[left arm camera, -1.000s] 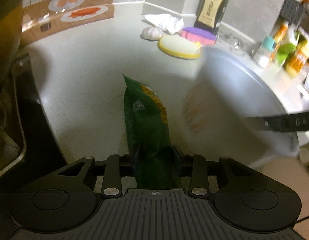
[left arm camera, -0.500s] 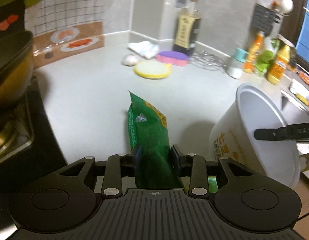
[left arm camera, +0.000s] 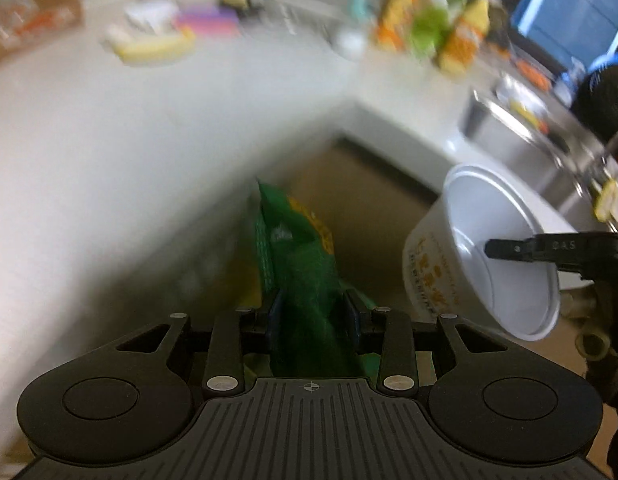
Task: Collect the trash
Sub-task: 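Lower both grippers into the green bin and open them, dropping packet and bowl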
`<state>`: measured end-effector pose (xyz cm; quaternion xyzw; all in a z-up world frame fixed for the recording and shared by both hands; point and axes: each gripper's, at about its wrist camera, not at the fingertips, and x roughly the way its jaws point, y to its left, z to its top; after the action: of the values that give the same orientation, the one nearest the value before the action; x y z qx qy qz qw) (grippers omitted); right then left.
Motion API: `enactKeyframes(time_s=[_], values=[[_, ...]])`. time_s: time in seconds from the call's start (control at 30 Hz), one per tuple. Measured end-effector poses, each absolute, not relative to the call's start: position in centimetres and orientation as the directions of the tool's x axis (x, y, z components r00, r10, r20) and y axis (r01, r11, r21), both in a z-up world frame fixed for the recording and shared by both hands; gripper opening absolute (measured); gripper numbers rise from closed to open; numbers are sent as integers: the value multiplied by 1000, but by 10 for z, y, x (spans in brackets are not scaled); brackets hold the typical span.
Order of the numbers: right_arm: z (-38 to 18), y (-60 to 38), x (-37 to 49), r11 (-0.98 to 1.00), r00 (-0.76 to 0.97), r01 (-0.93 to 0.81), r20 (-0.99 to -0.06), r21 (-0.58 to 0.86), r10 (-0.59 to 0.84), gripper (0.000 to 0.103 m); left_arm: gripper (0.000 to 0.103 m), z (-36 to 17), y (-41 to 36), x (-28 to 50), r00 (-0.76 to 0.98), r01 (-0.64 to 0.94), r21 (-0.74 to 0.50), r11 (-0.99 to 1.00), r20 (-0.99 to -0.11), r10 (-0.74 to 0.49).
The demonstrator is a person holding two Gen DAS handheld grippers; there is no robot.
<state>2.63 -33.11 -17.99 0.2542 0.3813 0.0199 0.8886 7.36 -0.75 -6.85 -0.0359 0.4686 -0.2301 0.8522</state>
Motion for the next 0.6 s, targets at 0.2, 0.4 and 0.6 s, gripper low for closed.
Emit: enactKeyframes(time_s=[0.2, 0.4, 0.6], values=[[-235, -364, -17, 829, 644, 321, -748, 458, 164, 7, 38, -139, -68, 97, 352, 381, -323, 866, -816, -459], [-293, -376, -35, 787, 569, 457, -816, 414, 99, 7, 37, -204, -85, 126, 287, 313, -352, 882, -850, -441], [-320, -371, -41, 801, 485, 478, -869, 360, 100, 7, 37, -199, -61, 123, 349, 226, -410, 884, -813, -466]])
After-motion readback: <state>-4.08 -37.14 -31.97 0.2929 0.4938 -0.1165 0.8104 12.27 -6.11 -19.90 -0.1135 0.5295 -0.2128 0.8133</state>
